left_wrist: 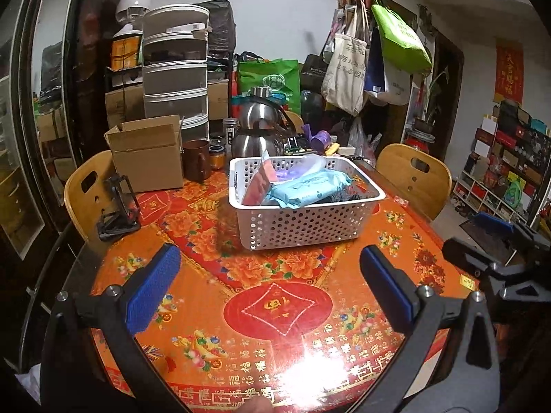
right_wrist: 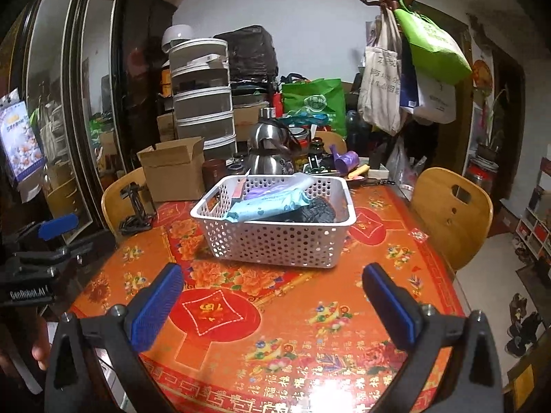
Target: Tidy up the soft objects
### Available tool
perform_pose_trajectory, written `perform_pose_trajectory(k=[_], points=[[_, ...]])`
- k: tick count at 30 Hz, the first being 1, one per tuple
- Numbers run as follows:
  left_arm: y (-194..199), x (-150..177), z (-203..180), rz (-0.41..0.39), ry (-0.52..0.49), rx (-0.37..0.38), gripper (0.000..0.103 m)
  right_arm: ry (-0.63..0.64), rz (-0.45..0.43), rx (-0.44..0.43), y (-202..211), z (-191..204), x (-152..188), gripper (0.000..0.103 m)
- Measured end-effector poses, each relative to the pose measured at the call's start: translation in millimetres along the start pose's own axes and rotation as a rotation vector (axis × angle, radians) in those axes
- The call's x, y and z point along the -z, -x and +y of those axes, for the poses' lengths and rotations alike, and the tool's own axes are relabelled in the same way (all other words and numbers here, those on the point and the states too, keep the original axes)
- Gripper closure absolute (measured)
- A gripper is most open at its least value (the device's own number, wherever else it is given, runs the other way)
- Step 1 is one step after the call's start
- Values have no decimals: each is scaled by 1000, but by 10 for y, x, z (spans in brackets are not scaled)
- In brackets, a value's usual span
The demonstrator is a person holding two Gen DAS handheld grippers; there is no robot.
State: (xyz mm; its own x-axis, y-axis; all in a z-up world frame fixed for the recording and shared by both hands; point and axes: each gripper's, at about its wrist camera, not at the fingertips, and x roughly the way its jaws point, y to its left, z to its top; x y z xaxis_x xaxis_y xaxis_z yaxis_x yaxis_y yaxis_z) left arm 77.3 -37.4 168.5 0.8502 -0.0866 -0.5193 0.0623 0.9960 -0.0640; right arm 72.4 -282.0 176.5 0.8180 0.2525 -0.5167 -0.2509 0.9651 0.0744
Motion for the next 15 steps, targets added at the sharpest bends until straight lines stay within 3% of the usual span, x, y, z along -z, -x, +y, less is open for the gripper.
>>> perform_pose_trajectory(k=[15], points=[[-124, -9, -84, 23, -10, -3, 0, -24, 3, 28, -21, -93, 4, 0]])
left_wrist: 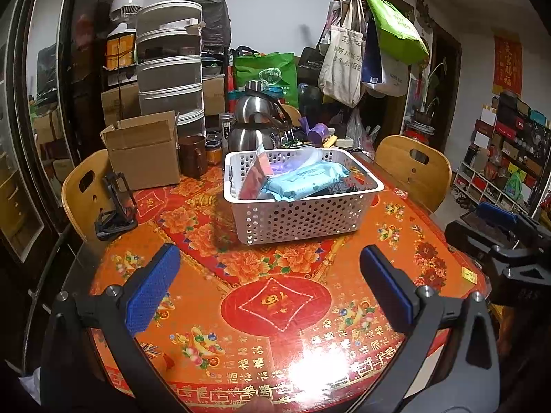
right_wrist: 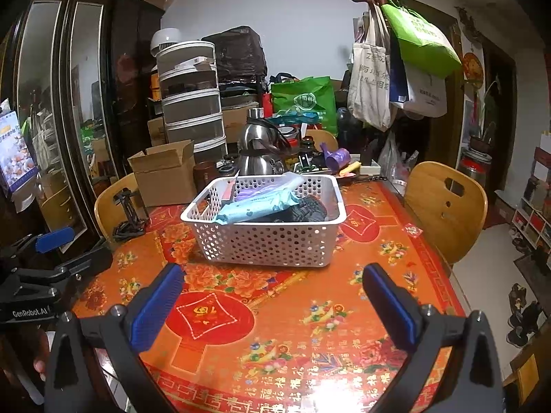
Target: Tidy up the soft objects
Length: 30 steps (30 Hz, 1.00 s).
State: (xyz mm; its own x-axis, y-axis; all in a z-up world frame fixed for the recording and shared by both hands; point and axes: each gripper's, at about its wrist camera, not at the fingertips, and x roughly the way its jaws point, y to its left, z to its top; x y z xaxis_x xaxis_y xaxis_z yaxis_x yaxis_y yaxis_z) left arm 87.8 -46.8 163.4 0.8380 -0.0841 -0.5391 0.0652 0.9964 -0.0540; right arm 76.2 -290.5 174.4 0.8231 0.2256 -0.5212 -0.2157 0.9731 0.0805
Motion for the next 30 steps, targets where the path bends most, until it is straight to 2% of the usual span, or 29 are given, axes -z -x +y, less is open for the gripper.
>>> perform_pose_trajectory(k=[30], points=[[-112, 28, 32, 19, 7, 1, 0, 8, 15, -7, -32, 30, 20, 0]])
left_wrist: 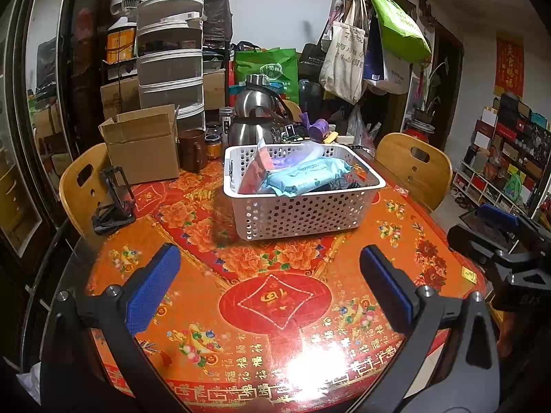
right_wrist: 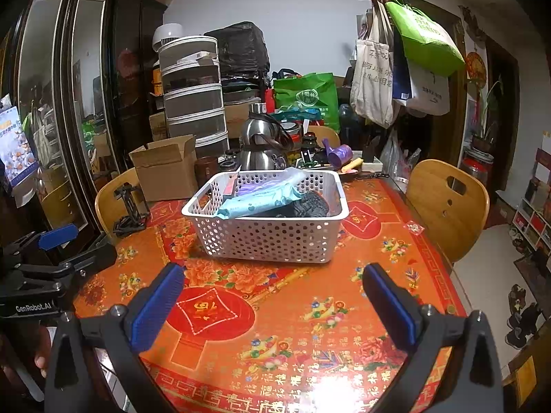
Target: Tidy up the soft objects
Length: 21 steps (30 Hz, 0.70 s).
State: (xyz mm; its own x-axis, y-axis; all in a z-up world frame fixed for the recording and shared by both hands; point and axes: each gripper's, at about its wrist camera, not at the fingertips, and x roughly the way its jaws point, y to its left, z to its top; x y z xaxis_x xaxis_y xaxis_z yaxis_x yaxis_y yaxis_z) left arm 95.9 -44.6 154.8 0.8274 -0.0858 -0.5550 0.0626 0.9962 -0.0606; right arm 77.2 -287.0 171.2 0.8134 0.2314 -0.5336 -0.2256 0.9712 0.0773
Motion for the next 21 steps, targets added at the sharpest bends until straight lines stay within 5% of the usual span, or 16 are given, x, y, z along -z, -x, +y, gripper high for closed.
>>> perform_pose_trajectory(k=[21], points=[[-53, 15, -24, 8, -9, 0, 0, -1, 5, -1, -9, -7, 22, 0]])
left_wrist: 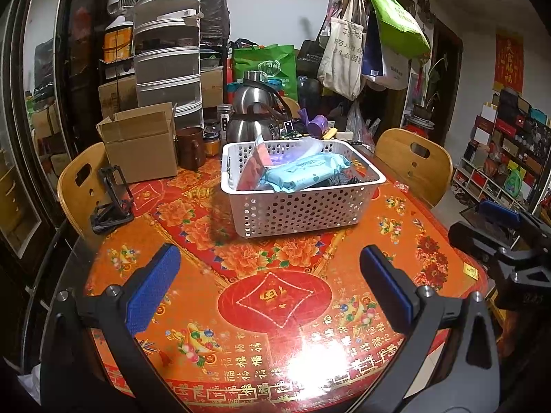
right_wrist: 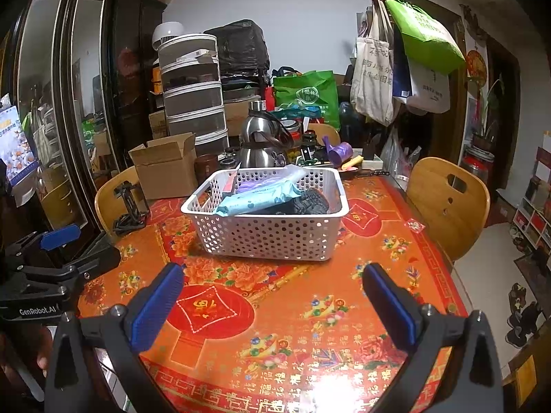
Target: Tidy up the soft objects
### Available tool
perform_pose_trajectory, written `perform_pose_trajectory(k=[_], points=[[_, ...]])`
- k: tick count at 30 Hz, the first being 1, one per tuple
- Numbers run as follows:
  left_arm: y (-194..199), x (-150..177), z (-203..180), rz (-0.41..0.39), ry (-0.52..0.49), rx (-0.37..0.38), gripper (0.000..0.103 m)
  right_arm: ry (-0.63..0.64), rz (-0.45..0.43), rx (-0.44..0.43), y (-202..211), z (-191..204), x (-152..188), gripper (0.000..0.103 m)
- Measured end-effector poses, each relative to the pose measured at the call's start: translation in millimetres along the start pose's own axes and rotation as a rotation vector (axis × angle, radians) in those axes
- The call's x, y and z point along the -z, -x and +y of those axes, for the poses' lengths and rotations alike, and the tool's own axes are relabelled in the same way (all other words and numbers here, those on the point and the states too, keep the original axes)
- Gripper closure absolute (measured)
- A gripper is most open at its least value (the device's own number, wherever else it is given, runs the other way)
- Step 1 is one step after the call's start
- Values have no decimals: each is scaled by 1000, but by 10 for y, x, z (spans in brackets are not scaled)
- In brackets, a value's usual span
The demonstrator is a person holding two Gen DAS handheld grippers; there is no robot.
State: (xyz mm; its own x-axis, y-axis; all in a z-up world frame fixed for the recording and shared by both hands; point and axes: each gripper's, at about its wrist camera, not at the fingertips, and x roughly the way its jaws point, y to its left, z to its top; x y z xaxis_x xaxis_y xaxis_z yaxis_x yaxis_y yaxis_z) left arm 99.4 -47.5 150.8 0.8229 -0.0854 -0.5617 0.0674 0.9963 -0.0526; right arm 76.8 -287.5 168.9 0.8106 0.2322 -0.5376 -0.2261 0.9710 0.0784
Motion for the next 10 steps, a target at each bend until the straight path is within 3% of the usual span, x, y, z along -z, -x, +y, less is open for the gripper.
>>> perform_pose_trajectory(k=[10], points=[[-9, 32, -38, -19, -8, 1, 0, -3, 1, -5, 0, -5, -5, 0]])
